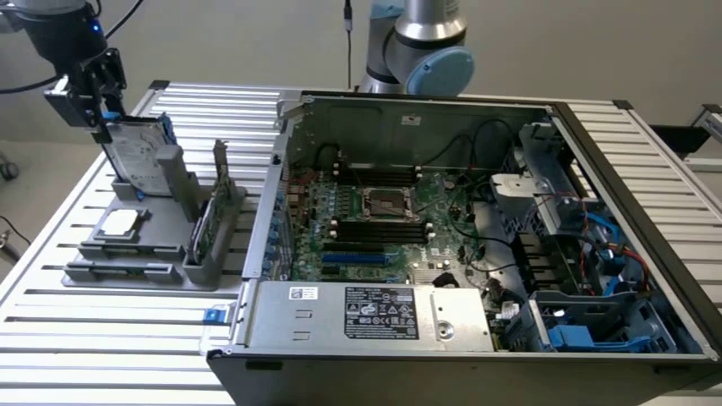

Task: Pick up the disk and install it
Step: 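Pick up the disk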

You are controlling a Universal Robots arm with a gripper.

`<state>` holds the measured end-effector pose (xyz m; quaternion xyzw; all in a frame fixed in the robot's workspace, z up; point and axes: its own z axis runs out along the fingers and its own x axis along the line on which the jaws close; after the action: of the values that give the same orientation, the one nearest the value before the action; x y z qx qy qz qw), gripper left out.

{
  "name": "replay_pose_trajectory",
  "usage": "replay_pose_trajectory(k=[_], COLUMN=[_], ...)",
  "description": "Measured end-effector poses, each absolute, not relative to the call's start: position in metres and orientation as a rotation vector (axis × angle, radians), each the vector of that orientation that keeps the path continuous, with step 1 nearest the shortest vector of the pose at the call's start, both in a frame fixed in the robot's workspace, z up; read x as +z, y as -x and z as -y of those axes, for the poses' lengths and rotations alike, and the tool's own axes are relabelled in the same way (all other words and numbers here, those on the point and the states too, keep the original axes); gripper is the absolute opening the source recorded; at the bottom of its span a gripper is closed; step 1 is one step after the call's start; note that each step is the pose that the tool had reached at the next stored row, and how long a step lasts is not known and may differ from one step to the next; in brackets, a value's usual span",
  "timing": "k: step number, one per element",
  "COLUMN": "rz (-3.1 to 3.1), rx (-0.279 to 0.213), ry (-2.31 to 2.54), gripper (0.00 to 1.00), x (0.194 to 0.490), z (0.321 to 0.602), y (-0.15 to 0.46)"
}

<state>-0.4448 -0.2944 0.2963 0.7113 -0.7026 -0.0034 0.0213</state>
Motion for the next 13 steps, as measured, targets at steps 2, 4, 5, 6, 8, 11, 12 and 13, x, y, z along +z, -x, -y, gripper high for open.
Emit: replay_pose_trajectory(k=[2,4,5,6,8,11,12,13], rz=[2.178,2.178,2.178,2.178,2.178,2.177,2.177,2.177], rx=[-0.011,-0.011,-0.011,-0.011,-0.01,-0.009,-0.008,-0.008], ry=[-2.205,-2.205,-2.205,-2.205,-2.205,-2.204,-2.203,-2.203], gripper=[0.6,0.6,0.6,0.6,0.6,0.6,0.6,0.6], x=[0.293,0.289,0.287,0.285,0.282,0.282,0.281,0.281], z=[0.294,0.294,0.294,0.294,0.294,0.294,0.294,0.294], y=[0.445,0.445,0.445,0.445,0.445,0.445,0.445,0.445])
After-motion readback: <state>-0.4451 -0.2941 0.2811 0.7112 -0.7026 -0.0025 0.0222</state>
